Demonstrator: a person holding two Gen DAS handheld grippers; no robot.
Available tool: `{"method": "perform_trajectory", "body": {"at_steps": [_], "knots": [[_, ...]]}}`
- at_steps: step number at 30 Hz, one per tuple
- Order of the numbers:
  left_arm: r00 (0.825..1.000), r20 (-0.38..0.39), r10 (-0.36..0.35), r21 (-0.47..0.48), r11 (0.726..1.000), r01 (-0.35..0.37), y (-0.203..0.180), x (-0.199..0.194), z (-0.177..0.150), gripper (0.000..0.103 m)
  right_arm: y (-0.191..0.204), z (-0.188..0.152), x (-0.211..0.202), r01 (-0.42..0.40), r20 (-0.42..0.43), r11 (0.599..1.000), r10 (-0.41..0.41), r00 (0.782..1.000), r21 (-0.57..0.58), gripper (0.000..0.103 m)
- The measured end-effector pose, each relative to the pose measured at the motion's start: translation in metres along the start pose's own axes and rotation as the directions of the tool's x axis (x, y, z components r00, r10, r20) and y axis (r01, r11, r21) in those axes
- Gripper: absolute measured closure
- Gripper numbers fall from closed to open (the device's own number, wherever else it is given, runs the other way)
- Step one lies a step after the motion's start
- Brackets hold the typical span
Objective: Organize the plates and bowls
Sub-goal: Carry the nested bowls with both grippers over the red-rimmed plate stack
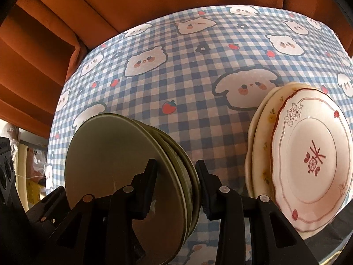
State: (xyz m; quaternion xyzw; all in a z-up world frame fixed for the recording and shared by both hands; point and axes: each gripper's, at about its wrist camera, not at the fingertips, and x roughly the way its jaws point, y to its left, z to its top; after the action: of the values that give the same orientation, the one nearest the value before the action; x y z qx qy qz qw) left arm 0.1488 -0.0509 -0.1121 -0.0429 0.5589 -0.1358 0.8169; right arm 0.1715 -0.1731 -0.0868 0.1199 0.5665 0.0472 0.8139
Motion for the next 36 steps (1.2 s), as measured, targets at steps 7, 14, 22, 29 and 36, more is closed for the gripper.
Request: {"method": "perform_trajectory", "body": {"at_steps": [7, 14, 22, 29, 36], "knots": [[1.0, 0.019, -0.021, 0.014, 1.0, 0.02, 0.013, -0.022, -0.004, 0.04, 0.021, -0.002, -0.012, 0.013, 0.027, 1.0, -0.013, 1.0, -0.003, 0.064], [0.998, 0.04, -0.043, 0.023, 0.999, 0.042, 0.017, -0.049, -0.006, 0.04, 0.036, -0.005, -0.033, 0.012, 0.035, 1.0, -0.013, 0.999, 0.009, 0.064], [0.995, 0.086, -0.058, 0.033, 0.998, 0.056, 0.007, -0.055, -0.005, 0.04, 0.037, -0.005, -0.051, 0.022, 0.071, 1.0, -0.021, 0.997, 0.0, 0.064], [0.993, 0.116, -0.029, -0.007, 1.0, 0.03, -0.006, -0.053, -0.011, 0.04, 0.026, -0.005, -0.055, 0.0, 0.083, 0.999, 0.003, 0.997, -0.042, 0.064], [0.991, 0.134, 0.017, -0.048, 0.999, -0.01, -0.029, -0.055, -0.015, 0.04, 0.008, -0.003, -0.06, -0.04, 0.071, 0.995, 0.047, 0.996, -0.094, 0.064]]}}
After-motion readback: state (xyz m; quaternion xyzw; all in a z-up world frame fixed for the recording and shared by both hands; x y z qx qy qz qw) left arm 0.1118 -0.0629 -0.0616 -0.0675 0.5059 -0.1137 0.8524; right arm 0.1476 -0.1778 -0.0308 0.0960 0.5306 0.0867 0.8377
